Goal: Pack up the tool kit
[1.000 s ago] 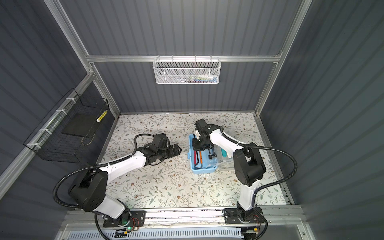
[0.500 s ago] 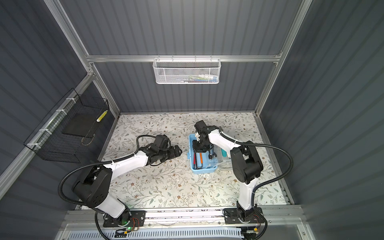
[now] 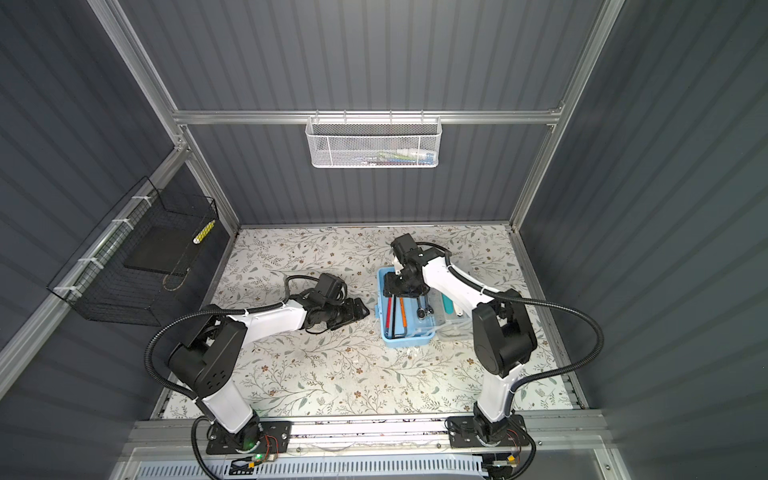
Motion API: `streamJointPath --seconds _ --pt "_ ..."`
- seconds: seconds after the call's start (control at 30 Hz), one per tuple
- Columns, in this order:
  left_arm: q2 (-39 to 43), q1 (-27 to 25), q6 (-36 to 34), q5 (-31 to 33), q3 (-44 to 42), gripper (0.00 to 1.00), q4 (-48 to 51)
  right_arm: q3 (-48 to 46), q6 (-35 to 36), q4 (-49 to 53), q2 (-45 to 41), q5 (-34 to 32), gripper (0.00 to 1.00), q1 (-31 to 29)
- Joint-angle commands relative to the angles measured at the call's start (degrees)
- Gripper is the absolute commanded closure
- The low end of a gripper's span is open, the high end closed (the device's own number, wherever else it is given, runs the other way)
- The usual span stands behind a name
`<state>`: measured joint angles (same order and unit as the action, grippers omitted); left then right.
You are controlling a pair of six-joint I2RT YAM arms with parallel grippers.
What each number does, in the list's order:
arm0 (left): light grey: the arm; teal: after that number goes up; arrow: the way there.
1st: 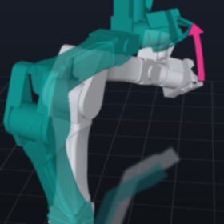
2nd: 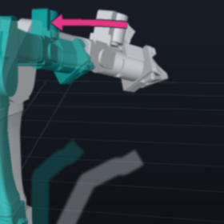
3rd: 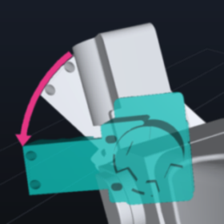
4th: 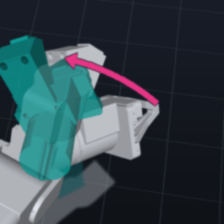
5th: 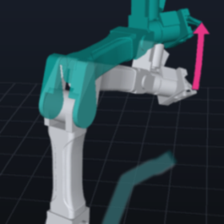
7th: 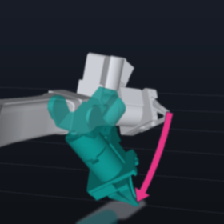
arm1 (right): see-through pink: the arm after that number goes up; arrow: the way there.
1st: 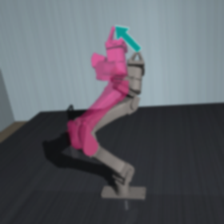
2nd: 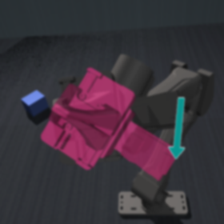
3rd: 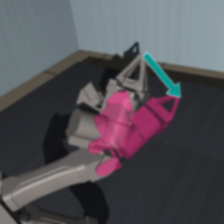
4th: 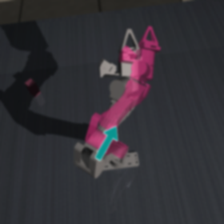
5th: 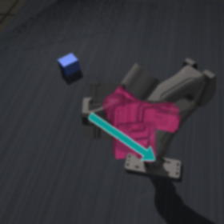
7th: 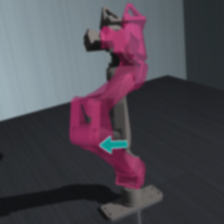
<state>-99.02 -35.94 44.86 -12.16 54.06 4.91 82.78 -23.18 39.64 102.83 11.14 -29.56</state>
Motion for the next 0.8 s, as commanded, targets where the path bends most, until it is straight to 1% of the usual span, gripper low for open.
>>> streamJointPath --seconds 0.0,0.07,0.1,0.13,0.27,0.37,0.47,0.57,0.63,0.77 --pt "0.35 -0.27 -2.52 0.44 1.75 0.17 1.89 -1.01 0.11 -2.18 -3.12 -1.64 0.27 0.12" --pt "0.06 -0.27 -2.98 0.51 2.26 0.17 2.60 -2.09 0.06 -3.49 -5.41 -2.17 0.19 0.86" --pt "0.06 -0.39 -3.18 0.63 2.43 0.17 2.73 -2.69 -0.02 -4.02 -6.48 -2.34 0.13 1.23" --pt "0.06 -0.50 -3.52 1.00 2.60 0.17 2.95 -3.41 0.02 -4.75 -7.90 -2.54 0.02 1.88" --pt "1.27 -1.18 -4.63 4.37 3.80 0.17 5.09 -6.93 0.00 -6.31 -13.88 -2.85 0.01 5.31" --pt "2.23 -1.54 -5.70 6.54 5.35 0.17 6.51 -9.60 1.21 -6.31 -18.27 -5.50 0.01 8.09" --pt "1.87 -2.01 -7.18 7.14 7.89 0.17 8.28 -11.92 2.63 -5.60 -22.93 -7.87 0.01 11.91" --pt "1.47 -2.68 -7.52 6.81 9.20 0.17 8.17 -14.93 4.52 -5.48 -26.99 -8.22 0.01 16.96" --pt "1.30 -3.20 -7.60 6.63 9.57 0.17 7.64 -17.11 5.89 -6.01 -29.04 -7.26 0.01 20.79" --pt "0.96 -4.34 -7.96 6.17 10.48 0.18 7.09 -20.10 7.91 -6.57 -31.14 -2.03 0.01 28.28"
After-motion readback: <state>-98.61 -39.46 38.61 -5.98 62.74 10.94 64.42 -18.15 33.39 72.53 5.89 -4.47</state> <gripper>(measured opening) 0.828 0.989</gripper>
